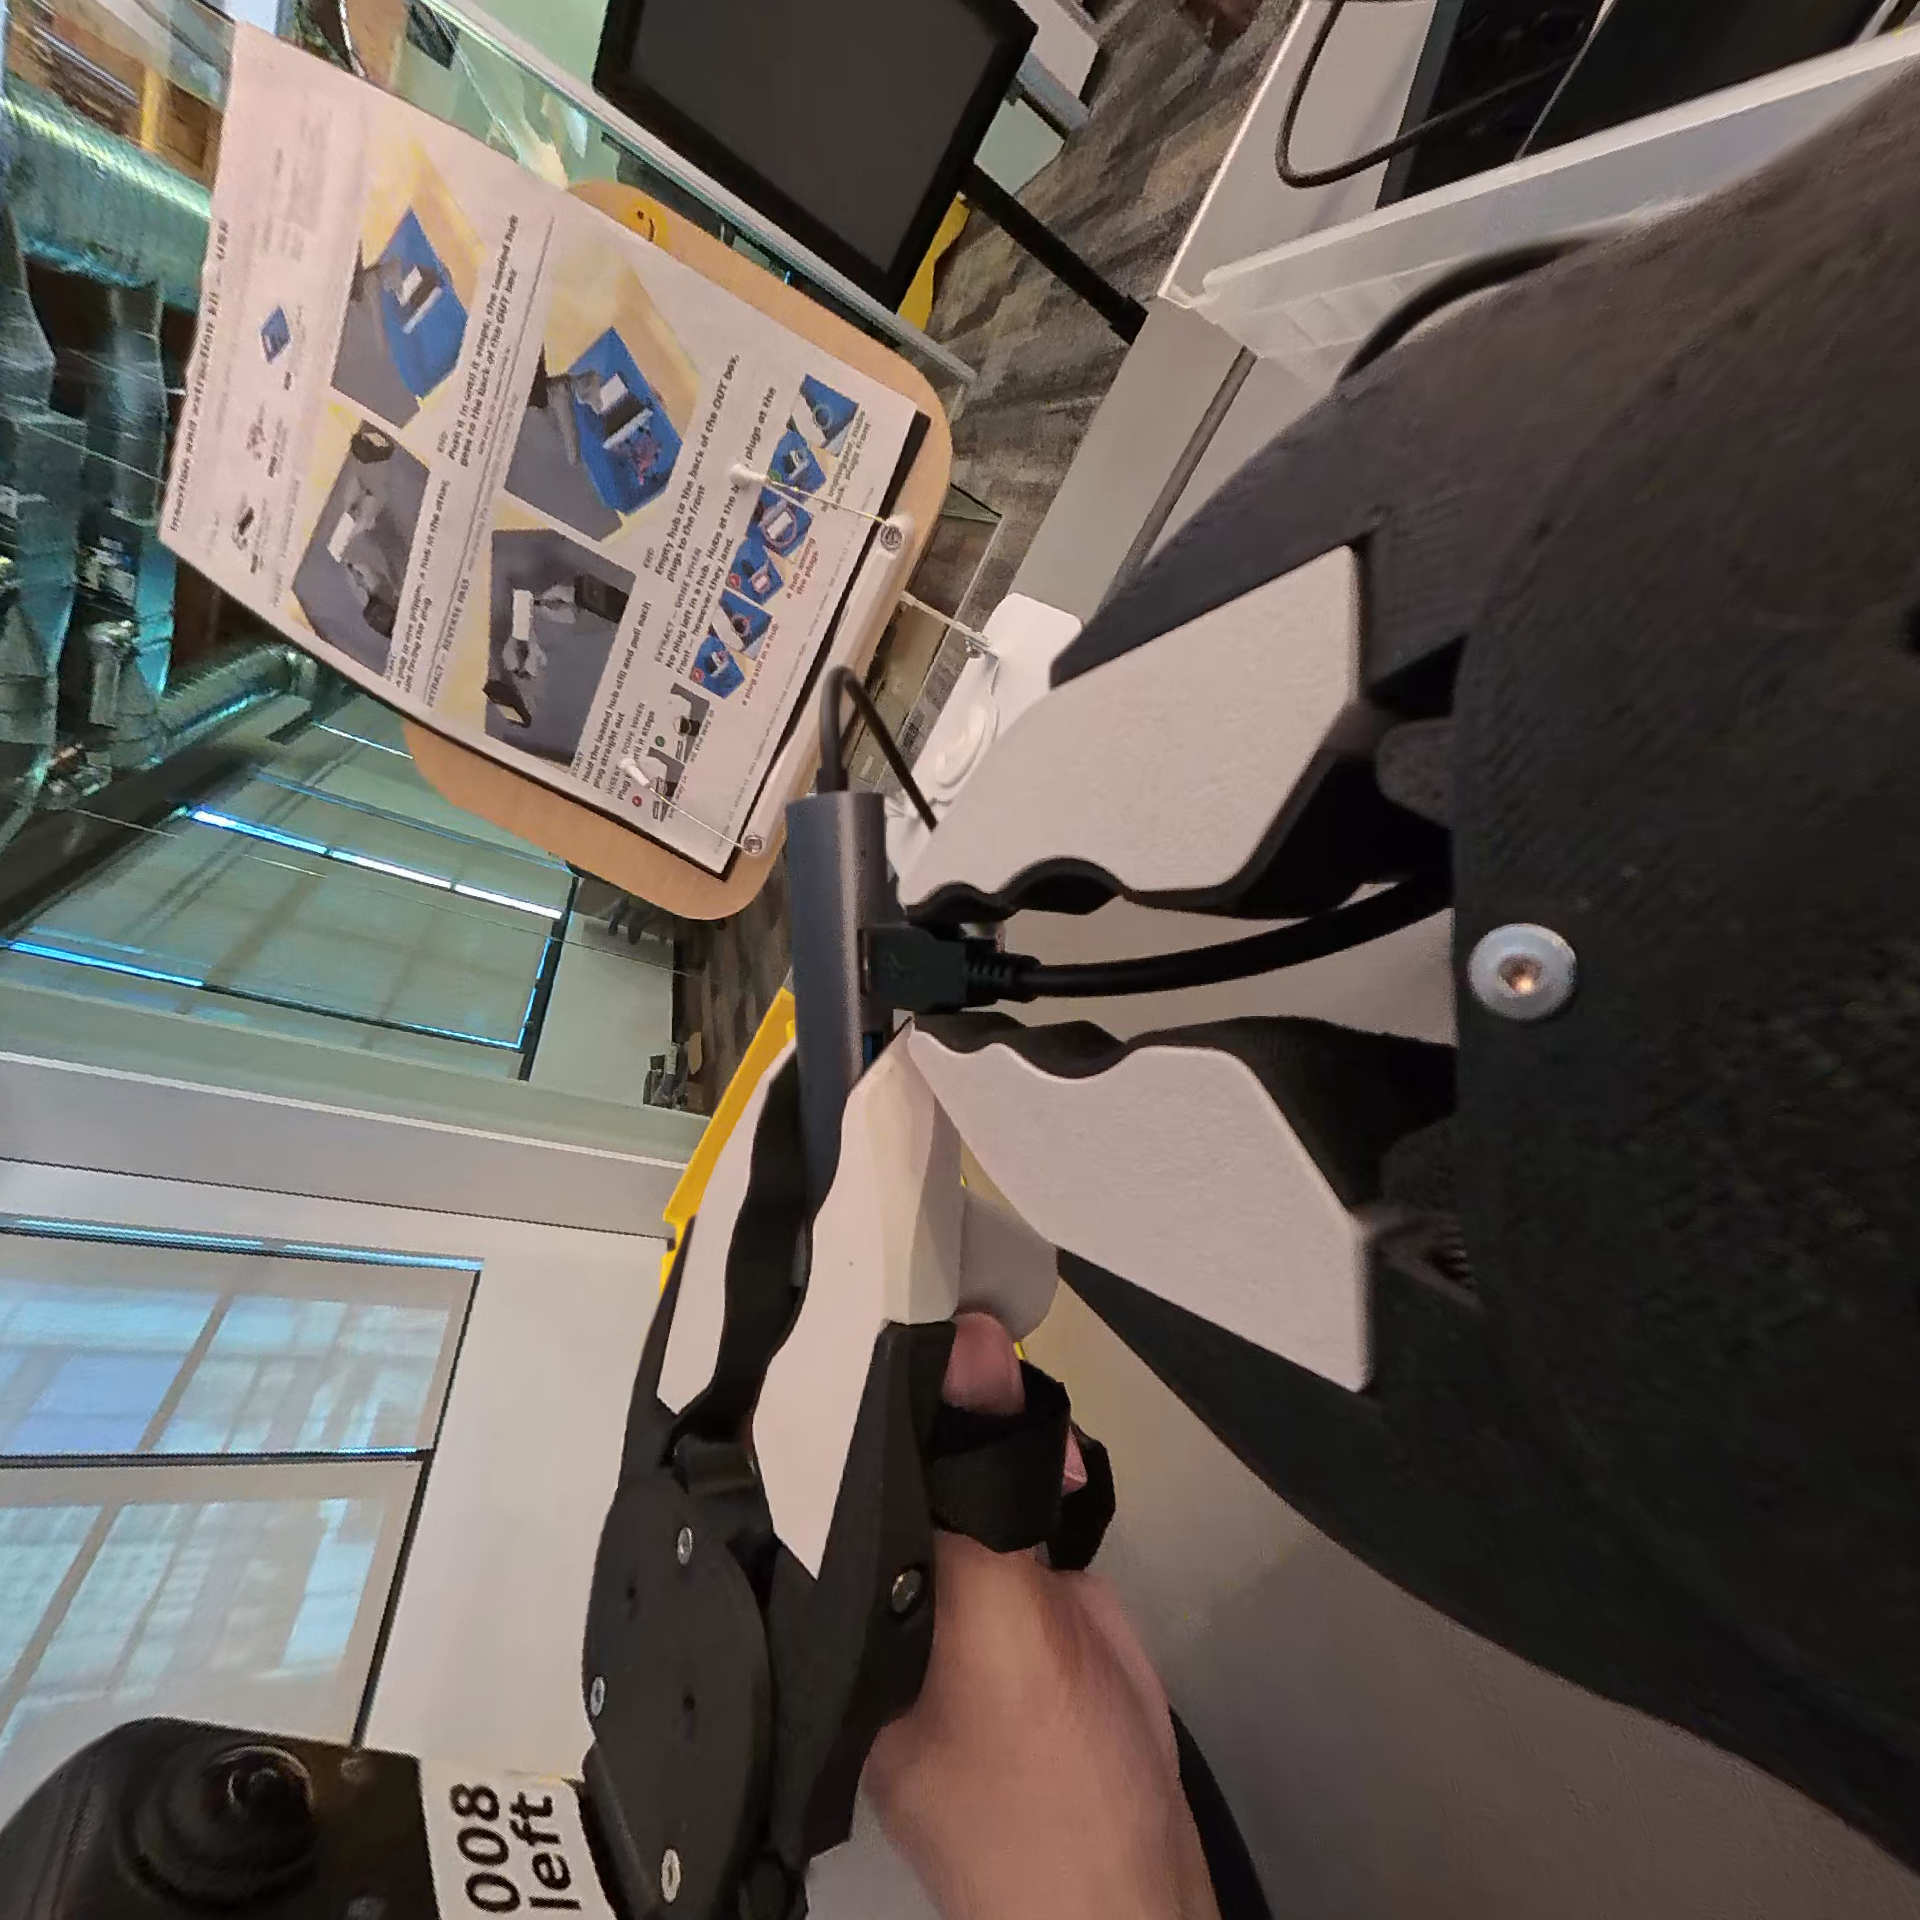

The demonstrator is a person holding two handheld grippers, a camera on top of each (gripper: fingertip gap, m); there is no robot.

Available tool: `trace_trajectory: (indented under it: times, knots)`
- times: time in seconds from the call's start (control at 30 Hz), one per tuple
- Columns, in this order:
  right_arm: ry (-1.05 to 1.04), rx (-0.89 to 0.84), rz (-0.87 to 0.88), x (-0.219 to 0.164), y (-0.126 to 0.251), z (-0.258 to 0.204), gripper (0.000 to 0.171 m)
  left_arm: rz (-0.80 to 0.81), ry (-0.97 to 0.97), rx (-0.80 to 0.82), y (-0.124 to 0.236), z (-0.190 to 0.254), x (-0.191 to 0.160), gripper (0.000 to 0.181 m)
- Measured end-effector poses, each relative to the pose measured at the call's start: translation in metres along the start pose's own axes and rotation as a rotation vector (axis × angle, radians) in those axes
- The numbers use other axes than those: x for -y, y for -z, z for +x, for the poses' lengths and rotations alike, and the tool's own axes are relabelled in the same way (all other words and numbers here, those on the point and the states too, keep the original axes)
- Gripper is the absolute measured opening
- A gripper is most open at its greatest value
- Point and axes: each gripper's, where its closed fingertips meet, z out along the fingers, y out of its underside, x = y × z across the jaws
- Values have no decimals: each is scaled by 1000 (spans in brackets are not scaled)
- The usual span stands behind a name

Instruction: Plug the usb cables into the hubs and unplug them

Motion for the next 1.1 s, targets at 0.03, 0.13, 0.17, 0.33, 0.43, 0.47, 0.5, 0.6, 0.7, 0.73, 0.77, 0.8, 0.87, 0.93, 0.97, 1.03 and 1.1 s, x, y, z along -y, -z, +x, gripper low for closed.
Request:
trace_trajectory:
  times: [0.03, 0.13, 0.17, 0.33, 0.43, 0.47, 0.5, 0.6, 0.7, 0.73, 0.77, 0.8, 0.87, 0.93, 0.97, 1.03, 1.1]
  knots:
    - [0, -6, 2, 1, -1, 0, 17, 0, -13, 13, 1, -2, 1, 35]
    - [-3, -26, 17, 5, -4, 0, 17, 12, -24, 32, 1, -5, 5, 35]
    - [-5, -30, 14, 4, -5, 1, 17, 7, -21, 28, 1, -6, 5, 35]
    - [-17, -67, 46, 9, -2, 3, 17, 0, -49, 25, 0, -4, 10, 35]
    - [-13, -69, 79, 16, 1, 4, 17, 3, -72, 21, 1, -3, 18, 35]
    - [-5, -66, 77, 16, 2, 4, 17, -2, -93, 15, 1, -2, 19, 35]
    - [3, -65, 79, 17, 3, 3, 17, -6, -105, 7, 2, -1, 20, 35]
    - [13, -69, 85, 16, 5, 2, 17, -17, -153, 11, 3, 0, 21, 35]
    - [18, -65, 78, 14, 7, 3, 17, -36, -146, -17, 2, 3, 18, 35]
    - [12, -64, 77, 13, 8, 3, 17, -47, -147, -25, 1, 4, 17, 35]
    - [9, -65, 76, 12, 9, 3, 17, -55, -147, -32, 1, 5, 16, 35]
    - [8, -69, 77, 12, 10, 4, 17, -58, -135, -37, 0, 5, 15, 35]
    - [5, -81, 80, 13, 10, 5, 17, -53, -137, -32, -1, 6, 17, 35]
    - [11, -95, 80, 13, 11, 5, 17, -50, -132, -30, -1, 7, 17, 35]
    - [18, -99, 83, 13, 12, 5, 17, -52, -124, -37, -1, 7, 17, 35]
    - [24, -106, 81, 12, 12, 5, 17, -63, -129, -38, -2, 8, 16, 35]
    - [17, -108, 84, 13, 13, 6, 17, -54, -144, -31, -2, 8, 18, 35]
